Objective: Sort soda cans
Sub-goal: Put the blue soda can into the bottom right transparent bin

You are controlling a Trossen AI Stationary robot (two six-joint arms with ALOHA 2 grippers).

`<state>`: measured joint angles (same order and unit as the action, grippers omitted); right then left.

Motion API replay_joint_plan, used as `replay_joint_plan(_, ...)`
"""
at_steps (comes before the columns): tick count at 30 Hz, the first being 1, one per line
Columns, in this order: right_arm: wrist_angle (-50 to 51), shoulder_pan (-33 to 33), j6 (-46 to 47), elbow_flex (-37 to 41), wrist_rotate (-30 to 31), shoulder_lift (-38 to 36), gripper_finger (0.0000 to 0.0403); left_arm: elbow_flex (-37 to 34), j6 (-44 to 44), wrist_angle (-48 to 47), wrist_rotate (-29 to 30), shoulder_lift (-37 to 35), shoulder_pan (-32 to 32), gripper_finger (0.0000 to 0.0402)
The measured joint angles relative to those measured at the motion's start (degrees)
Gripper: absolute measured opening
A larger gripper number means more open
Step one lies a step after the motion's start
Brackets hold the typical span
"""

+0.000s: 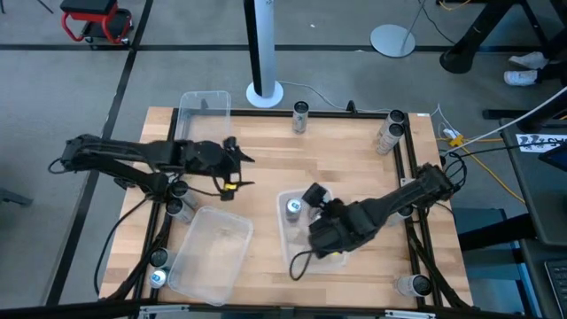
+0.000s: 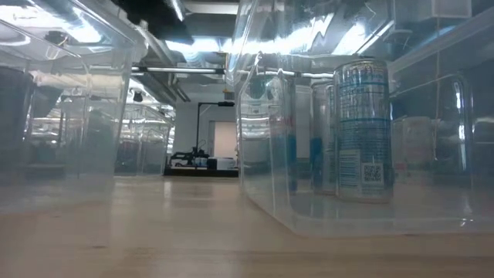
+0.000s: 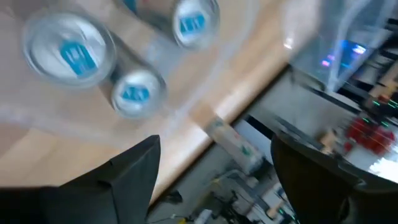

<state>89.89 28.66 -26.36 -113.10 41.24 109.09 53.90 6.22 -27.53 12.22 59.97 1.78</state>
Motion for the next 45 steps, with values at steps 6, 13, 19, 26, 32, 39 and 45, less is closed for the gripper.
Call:
replay_joint_plan(6,-2.4,1.0,5.8,12.7,8.6,-10.2,0.0305,6.1,-7.6,-16.7,3.7,-3.4,0.0,0.0306)
replay_joint_plan(13,-15.1,0.1,4.3,32.0,18.0,-23.2,0.0305,8.4,-18.0,-32.5,6.8,-4.6,0.0,0.0306)
replay_joint_plan(19,-22.8,0.2,3.3,42.2,25.6,-30.4,0.0305,8.7,-25.5,-40.1,6.7,-4.5,0.0,0.0306)
replay_joint_plan(26,-24.6,-0.1,2.2,45.8,29.3,-31.3,0.0305,14.6,-31.7,-46.0,6.7,-4.1,0.5,0.0306)
replay_joint_plan(32,-27.4,-0.7,-1.2,47.7,32.0,-31.3,0.0305,15.9,-37.0,-45.9,6.3,-3.5,6.0,0.0306)
replay_joint_plan(39,-27.3,-0.7,-1.2,48.4,32.6,-31.3,0.0305,15.9,-43.7,-45.1,6.3,2.1,21.6,0.0306)
replay_joint_plan(45,-27.4,-0.7,-1.1,48.4,31.1,-31.3,0.0305,21.8,-57.1,-50.4,5.8,12.6,34.1,0.0306)
